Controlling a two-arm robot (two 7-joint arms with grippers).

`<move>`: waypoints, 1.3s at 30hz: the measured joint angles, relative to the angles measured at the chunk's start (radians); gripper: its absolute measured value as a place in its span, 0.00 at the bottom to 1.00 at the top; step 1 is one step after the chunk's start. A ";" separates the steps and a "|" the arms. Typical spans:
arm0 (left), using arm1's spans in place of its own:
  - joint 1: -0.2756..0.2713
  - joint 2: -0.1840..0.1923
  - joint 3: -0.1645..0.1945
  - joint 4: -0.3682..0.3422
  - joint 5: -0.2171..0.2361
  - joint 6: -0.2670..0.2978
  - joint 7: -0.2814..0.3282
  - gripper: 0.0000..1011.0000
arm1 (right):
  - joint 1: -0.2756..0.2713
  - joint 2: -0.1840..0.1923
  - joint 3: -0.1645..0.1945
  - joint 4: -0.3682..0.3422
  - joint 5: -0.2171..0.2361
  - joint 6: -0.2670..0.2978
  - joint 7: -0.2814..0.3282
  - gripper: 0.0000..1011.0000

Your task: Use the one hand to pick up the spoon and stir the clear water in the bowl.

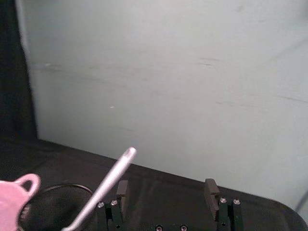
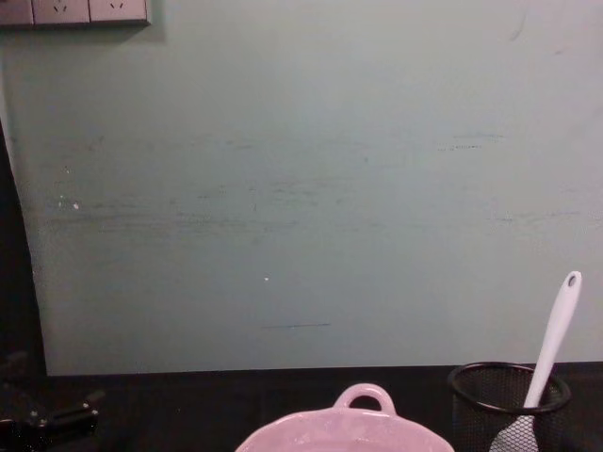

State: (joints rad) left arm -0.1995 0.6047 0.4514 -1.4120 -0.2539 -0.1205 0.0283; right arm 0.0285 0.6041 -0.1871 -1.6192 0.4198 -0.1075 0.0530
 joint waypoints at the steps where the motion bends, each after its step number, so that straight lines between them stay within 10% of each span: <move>1: 0.000 0.000 0.000 0.000 0.000 0.000 0.000 1.00 | -0.008 -0.008 0.004 0.005 -0.004 -0.011 -0.010 0.99; 14: 0.000 0.000 0.000 0.000 0.000 0.000 0.000 1.00 | -0.026 -0.095 0.026 0.096 -0.053 -0.120 -0.046 0.99; 39: 0.000 0.000 0.000 0.000 0.000 0.000 0.000 1.00 | -0.024 -0.093 0.024 0.094 -0.051 -0.117 -0.041 0.99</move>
State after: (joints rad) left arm -0.1995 0.6047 0.4514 -1.4120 -0.2539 -0.1205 0.0283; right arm 0.0050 0.5112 -0.1636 -1.5254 0.3691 -0.2244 0.0123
